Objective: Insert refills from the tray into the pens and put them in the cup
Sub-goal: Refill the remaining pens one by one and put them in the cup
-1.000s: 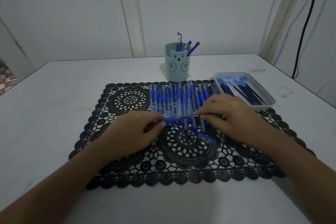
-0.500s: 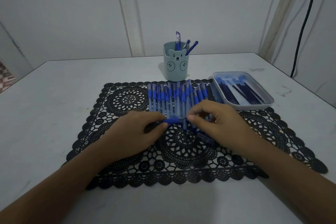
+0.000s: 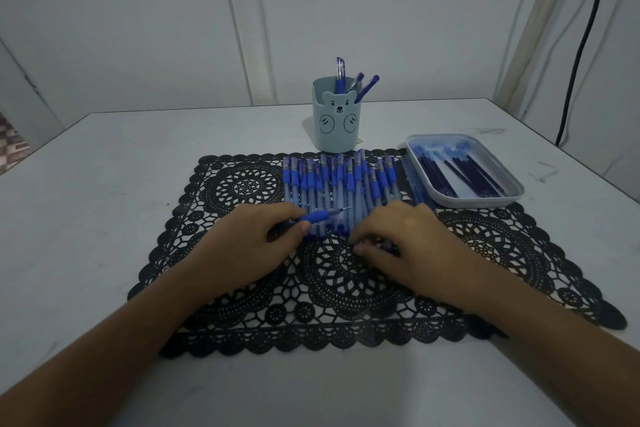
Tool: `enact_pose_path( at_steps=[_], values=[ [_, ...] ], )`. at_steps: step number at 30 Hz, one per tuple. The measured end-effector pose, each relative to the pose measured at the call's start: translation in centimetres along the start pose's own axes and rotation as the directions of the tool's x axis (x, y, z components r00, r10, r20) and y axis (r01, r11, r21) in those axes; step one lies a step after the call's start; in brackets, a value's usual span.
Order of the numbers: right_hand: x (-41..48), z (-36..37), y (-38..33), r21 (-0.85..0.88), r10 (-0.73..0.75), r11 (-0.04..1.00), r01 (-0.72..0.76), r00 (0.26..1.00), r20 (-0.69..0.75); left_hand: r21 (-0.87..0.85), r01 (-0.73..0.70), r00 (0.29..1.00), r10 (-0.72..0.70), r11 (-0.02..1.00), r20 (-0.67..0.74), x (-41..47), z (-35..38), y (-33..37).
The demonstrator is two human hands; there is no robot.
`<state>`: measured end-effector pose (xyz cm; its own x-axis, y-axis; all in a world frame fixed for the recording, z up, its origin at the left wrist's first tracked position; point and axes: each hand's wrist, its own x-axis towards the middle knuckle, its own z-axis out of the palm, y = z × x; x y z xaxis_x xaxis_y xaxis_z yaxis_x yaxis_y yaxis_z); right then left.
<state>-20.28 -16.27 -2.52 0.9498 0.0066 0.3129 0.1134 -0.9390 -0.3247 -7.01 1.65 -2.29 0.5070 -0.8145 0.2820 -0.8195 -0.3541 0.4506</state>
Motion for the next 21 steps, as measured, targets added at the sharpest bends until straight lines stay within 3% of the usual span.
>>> enact_pose_path(
  at_steps=[2,5,21],
  values=[
    [0.2,-0.5,-0.1,0.283,0.123,0.954,-0.100,0.990,-0.064,-0.008,-0.004,1.000,0.004,1.000,0.004,0.0,0.0,0.1],
    [0.2,-0.8,0.0,0.458,0.260,0.876,-0.149,0.947,-0.190,-0.003,0.003,1.000,-0.002,1.000,0.030,0.0,0.0,0.3],
    [0.2,-0.1,-0.6,0.451,0.241,0.875,-0.175,0.966,-0.093,-0.012,-0.116,0.993,0.116,0.993,0.030,-0.3,0.6,1.1]
  ],
)
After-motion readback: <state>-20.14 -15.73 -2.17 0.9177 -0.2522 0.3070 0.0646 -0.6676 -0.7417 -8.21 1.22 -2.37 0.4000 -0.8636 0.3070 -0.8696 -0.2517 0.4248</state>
